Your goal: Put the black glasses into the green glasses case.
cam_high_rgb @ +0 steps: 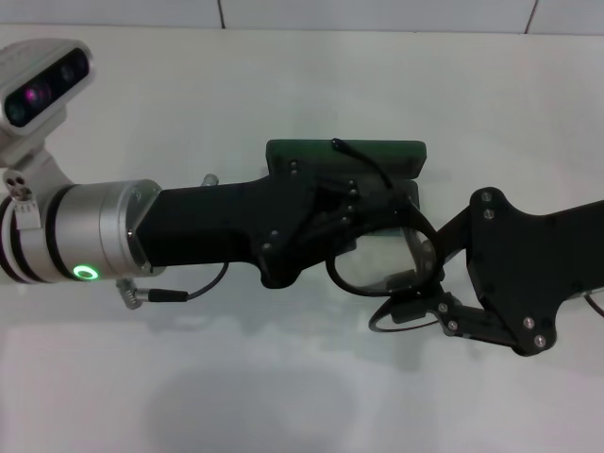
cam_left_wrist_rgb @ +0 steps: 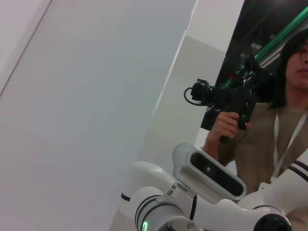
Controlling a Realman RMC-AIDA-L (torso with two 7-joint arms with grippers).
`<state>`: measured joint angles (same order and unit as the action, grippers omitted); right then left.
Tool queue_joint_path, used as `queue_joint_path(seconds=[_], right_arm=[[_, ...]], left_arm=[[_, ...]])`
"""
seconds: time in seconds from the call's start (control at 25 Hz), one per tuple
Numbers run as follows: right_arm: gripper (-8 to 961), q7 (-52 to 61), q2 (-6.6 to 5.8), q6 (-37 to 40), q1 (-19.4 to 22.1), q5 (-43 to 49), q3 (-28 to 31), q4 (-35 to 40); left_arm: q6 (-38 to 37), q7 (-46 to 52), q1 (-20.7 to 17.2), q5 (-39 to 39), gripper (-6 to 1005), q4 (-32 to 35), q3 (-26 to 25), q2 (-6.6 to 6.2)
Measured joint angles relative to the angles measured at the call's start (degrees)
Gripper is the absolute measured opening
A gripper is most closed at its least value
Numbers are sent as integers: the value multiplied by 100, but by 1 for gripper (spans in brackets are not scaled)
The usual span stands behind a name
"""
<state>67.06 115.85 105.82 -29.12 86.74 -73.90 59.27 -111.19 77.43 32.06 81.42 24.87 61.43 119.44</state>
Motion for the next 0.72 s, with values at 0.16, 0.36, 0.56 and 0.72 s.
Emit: queue_joint_path(seconds=[0.16, 0.36, 0.56, 0.72], right_arm=[[105, 0, -1, -1, 11, 0, 0, -3], [105, -1, -1, -15, 45, -1, 10, -4], [105, -39, -2, 23, 88, -34, 16, 14], [105, -220, 3, 258, 149, -214, 11, 52]], left_arm=[[0, 0, -10, 0, 27, 0, 1, 0], [0, -3, -16, 0, 27, 0, 2, 1], [103, -67, -143, -70, 27, 1, -273, 1], [445, -84, -339, -86, 28, -2, -798, 0]])
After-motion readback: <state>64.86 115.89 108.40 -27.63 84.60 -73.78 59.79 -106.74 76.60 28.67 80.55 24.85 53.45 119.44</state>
